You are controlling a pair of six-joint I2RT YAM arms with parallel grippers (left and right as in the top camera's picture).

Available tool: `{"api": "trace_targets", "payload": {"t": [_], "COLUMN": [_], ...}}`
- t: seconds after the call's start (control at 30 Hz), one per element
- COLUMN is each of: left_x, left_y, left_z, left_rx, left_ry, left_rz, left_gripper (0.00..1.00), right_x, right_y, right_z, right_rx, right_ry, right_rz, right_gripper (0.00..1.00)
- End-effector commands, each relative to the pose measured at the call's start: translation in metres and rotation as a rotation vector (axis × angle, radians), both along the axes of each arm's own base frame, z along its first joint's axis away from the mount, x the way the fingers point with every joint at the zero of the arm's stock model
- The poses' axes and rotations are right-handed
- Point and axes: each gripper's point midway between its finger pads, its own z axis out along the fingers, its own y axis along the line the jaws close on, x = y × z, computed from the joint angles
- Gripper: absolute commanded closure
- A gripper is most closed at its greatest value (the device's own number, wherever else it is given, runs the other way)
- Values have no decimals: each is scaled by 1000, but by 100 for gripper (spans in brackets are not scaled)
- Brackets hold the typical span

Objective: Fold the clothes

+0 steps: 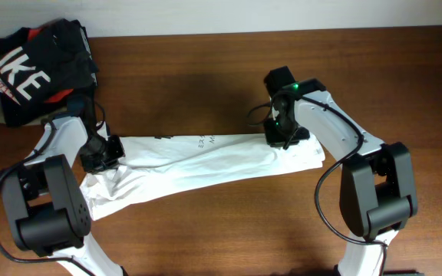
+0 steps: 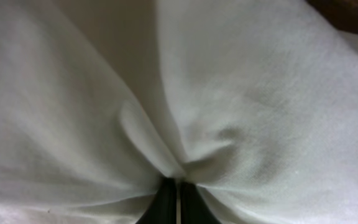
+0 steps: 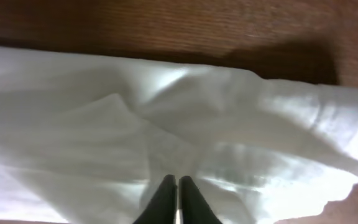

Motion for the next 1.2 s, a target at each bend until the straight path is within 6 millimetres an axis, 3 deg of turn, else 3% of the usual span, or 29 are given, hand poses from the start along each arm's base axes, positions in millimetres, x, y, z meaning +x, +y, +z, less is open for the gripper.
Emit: {"api": "trace_targets", "payload": {"t": [0.0, 0.03, 0.07, 0.1, 0.17, 0.2, 0.33, 0.43, 0.5, 0.53, 0.6, 0.73, 0.8, 0.83, 0.87, 0.9, 1.0, 1.17], "left_x": [-23, -23, -23, -23, -23, -23, -23, -23, -23, -23, -23, -23, -23, -23, -23, -23, -23, -23], "left_y": [23, 23, 23, 23, 23, 23, 23, 23, 23, 23, 23, 23, 23, 23, 23, 23, 23, 23], "left_z": [-33, -33, -33, -33, -33, -33, -33, -33, -33, -33, -33, -33, -33, -33, -33, -33, -33, -33], "left_rx": [106, 106, 106, 106, 107, 107, 106, 106, 106, 106, 106, 106, 106, 106, 106, 106, 106, 106], "left_ry": [114, 114, 114, 114, 114, 114, 115, 114, 114, 115, 115, 115, 115, 115, 115, 115, 115, 115], "left_rz": [-10, -10, -10, -10, -10, -10, -10, -10, -10, -10, -10, -10, -10, -10, -10, -10, -10, -10], "left_gripper": [94, 94, 94, 94, 94, 94, 94, 94, 94, 94, 94, 94, 94, 94, 93, 93, 93, 93], "right_x": [-4, -6, -10, -13, -19, -20, -37, -47, -46, -41, -36, -29, -33, -37, -41, -46, -52, -23], "right_y": [-8, -7, -1, 6, 27, 30, 23, 0, -8, -13, -21, -56, -68, -75, -79, -82, -83, -71], "right_z": [-2, -3, -4, -4, -1, -1, -14, -35, -36, -33, -26, 2, 4, 5, 6, 7, 9, 26], "right_rx": [-44, -35, -2, 39, 162, 178, 137, 20, -16, -32, -52, -123, -133, -139, -143, -148, -159, -85], "right_ry": [9, 18, 35, 52, 90, 96, 145, 148, 140, 126, 119, 136, 159, 179, 200, 219, 242, 149], "right_rz": [-42, -53, -50, -39, 10, 11, 8, -74, -105, -115, -131, -198, -226, -241, -252, -257, -278, -276], "right_gripper": [96, 96, 89, 67, 37, 29, 29, 59, 84, 91, 91, 96, 92, 77, 50, 32, 29, 27]}}
